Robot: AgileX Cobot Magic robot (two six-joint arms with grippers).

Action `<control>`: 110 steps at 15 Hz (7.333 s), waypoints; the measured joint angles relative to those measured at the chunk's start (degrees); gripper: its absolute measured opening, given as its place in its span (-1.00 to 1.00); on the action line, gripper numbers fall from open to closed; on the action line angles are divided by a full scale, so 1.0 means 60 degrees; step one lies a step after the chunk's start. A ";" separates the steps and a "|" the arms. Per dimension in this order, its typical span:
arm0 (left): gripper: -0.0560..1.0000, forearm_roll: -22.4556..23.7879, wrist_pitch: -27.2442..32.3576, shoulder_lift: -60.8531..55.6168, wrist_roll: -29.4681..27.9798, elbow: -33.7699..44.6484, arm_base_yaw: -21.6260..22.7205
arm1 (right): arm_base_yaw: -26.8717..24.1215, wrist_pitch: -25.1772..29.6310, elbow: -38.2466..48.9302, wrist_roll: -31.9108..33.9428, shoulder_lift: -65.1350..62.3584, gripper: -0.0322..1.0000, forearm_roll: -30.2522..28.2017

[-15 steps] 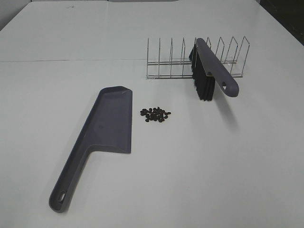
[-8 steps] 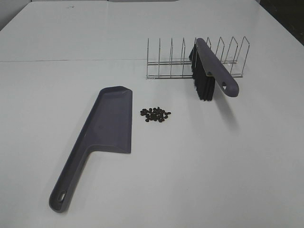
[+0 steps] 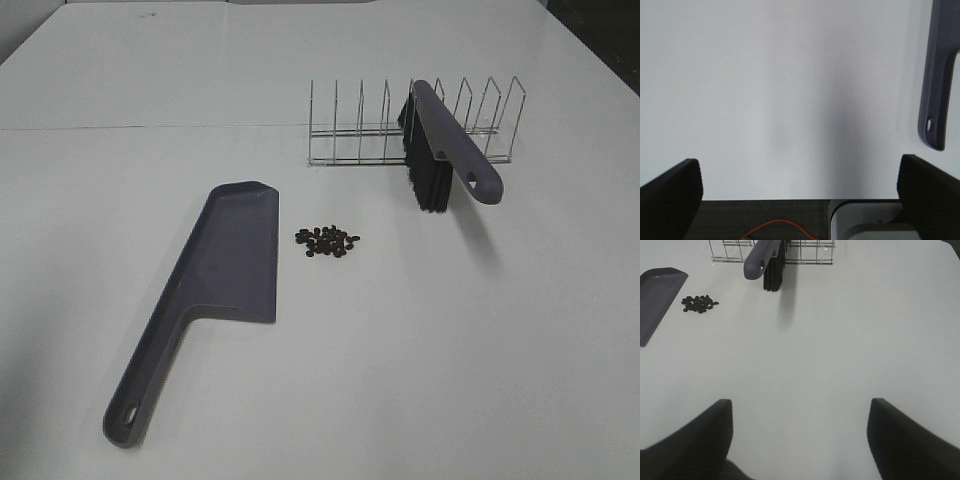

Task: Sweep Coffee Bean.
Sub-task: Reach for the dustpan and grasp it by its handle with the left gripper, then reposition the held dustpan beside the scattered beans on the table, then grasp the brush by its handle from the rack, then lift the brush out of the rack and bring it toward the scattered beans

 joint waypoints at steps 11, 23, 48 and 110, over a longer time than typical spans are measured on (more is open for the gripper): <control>0.91 0.0181 -0.2607 0.6073 -0.3027 -0.1480 -0.3724 | 0.0000 0.0000 0.0000 0.0000 0.0000 0.26 0.0000; 0.91 -0.0010 -0.3247 1.0533 -0.3581 -0.3046 -0.5329 | 0.0000 0.0000 0.0000 0.0000 0.0000 0.26 0.0000; -0.26 0.0583 -0.2263 0.8852 -0.2817 -0.3094 -0.5329 | 0.0000 0.0000 0.0000 0.0000 0.0000 0.26 0.0000; -0.27 0.1270 -0.4221 0.8356 -0.4393 -0.1509 -0.5816 | 0.2788 0.1194 -1.0485 0.1585 1.8020 -0.43 -0.2005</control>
